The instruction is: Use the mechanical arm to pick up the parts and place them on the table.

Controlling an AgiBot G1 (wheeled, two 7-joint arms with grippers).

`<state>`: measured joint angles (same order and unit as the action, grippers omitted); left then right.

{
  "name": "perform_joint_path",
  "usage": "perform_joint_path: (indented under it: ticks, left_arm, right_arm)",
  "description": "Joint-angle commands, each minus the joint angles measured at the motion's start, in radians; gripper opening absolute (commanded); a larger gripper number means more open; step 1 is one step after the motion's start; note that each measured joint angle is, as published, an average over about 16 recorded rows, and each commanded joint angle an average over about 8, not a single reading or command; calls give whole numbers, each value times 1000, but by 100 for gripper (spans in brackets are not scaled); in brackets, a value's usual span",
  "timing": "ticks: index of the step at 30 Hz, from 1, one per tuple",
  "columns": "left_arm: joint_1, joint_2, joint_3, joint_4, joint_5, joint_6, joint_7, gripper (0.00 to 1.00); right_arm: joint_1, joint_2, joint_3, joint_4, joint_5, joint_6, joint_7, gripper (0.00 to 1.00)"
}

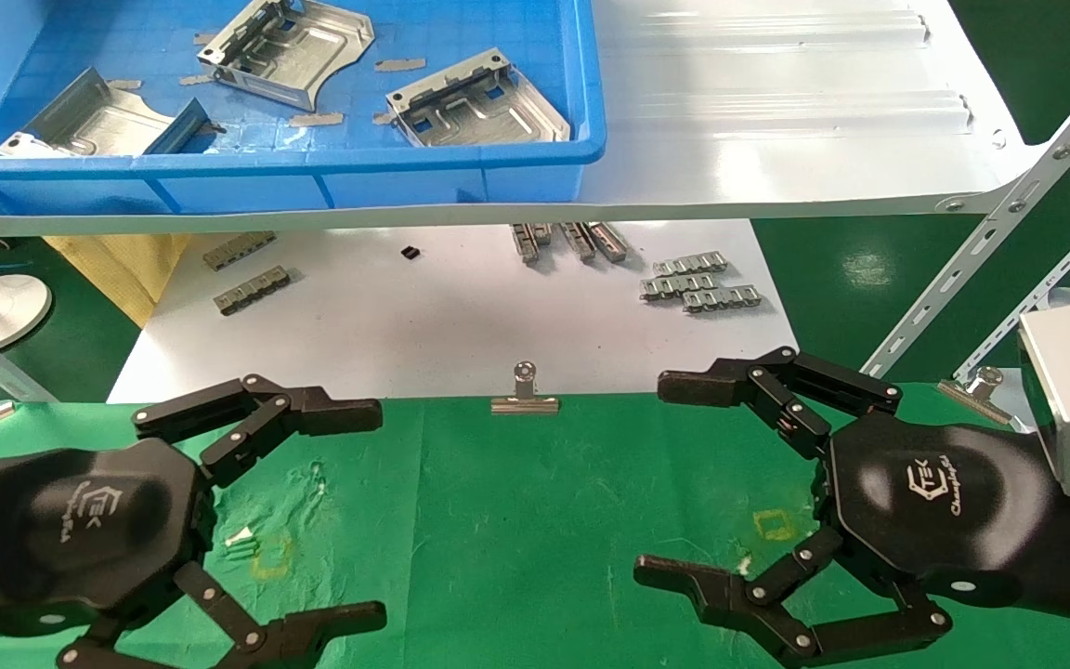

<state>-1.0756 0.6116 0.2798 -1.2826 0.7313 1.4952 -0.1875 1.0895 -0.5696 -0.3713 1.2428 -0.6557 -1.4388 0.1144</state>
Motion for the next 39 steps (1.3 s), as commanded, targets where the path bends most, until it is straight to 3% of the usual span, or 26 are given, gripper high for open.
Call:
perform_joint_path:
  ticks: [1, 3, 4, 39]
  left_arm:
    - [0, 0, 0, 0, 0, 0, 0, 100]
    - [0, 0, 0, 0, 0, 0, 0, 100]
    - [0, 0, 0, 0, 0, 0, 0, 100]
    - [0, 0, 0, 0, 0, 0, 0, 100]
  right_arm:
    - [0, 0, 0, 0, 0, 0, 0, 32]
    - [0, 0, 0, 0, 0, 0, 0, 7]
    - [0, 0, 0, 0, 0, 0, 0, 0]
    - [0, 0, 0, 0, 0, 0, 0, 0]
